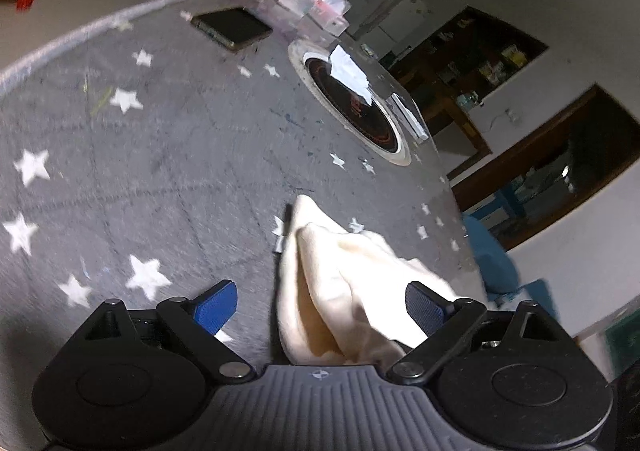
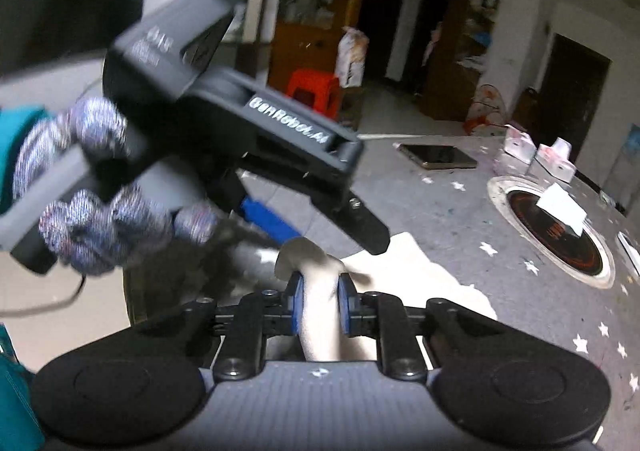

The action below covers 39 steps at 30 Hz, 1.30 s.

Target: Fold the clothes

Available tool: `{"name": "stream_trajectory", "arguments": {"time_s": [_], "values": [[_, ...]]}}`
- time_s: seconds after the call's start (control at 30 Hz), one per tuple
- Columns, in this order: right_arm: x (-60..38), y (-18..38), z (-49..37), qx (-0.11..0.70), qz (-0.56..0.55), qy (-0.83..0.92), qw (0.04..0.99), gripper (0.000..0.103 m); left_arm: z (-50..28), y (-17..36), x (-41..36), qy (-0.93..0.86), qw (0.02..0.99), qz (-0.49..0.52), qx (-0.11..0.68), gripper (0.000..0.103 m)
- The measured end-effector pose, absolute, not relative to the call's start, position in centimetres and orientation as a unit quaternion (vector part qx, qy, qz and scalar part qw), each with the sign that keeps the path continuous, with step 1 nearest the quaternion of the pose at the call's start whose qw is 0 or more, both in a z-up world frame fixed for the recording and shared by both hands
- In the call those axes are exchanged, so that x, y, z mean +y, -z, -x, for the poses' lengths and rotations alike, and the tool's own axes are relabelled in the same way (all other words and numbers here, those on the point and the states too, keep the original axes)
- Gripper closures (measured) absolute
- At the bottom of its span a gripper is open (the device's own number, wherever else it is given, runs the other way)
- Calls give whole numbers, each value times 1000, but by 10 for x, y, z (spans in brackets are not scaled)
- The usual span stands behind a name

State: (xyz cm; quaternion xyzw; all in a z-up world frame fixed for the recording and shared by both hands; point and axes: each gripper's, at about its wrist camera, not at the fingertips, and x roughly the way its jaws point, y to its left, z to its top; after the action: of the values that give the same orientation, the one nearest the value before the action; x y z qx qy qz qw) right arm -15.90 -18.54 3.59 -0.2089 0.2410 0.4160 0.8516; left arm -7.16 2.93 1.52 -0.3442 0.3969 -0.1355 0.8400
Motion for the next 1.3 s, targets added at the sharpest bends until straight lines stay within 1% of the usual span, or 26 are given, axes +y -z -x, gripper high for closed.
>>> {"name": "stream_trajectory", "arguments": {"time_s": [0.23,0.27,0.3,0.33,0.37,0.4,0.43,0.5,0.53,0.57,0.6,0.67,0.77,0.8,0.83,1.1,1.2,1.3], "values": [[-199,-50,159,228,178,-410,865,88,59,-7,21,148,799,406,419,11],[-200,-50,159,228,176,-411,865,88,57,-6,20,151,793,413,422,12],[-201,-49,159,229,175,-412,865,88,55,-4,18,155,787,420,425,17],[-201,-49,159,229,174,-413,864,88,54,-2,16,158,781,426,428,19],[-201,-49,159,229,172,-415,864,88,52,-1,15,160,778,429,430,24],[-201,-49,160,229,171,-417,863,88,51,1,14,161,776,432,431,31],[-202,-48,160,229,170,-418,863,88,49,3,13,161,773,434,433,35],[-202,-47,160,230,167,-421,861,88,47,9,12,160,766,441,440,56],[-202,-47,160,232,165,-422,861,88,46,12,12,159,763,443,442,61],[-204,-46,159,236,158,-423,860,87,46,14,12,157,762,445,443,69],[-205,-45,158,241,151,-424,860,85,46,16,12,156,761,446,444,75],[-209,-43,155,248,137,-423,861,81,46,18,13,154,762,445,444,79],[-226,-43,153,257,112,-408,869,78,46,16,12,154,770,433,442,80],[-233,-43,152,260,103,-402,872,74,46,15,11,154,773,428,442,80],[-240,-43,151,262,95,-391,877,73,46,14,10,155,776,423,442,80],[-333,-31,116,291,30,-204,934,72,45,5,-1,154,804,371,438,81],[-364,-20,96,302,3,-146,942,71,44,2,-4,152,813,354,437,81],[-382,-10,84,319,-34,-128,938,71,44,0,-6,150,819,341,437,81]]}}
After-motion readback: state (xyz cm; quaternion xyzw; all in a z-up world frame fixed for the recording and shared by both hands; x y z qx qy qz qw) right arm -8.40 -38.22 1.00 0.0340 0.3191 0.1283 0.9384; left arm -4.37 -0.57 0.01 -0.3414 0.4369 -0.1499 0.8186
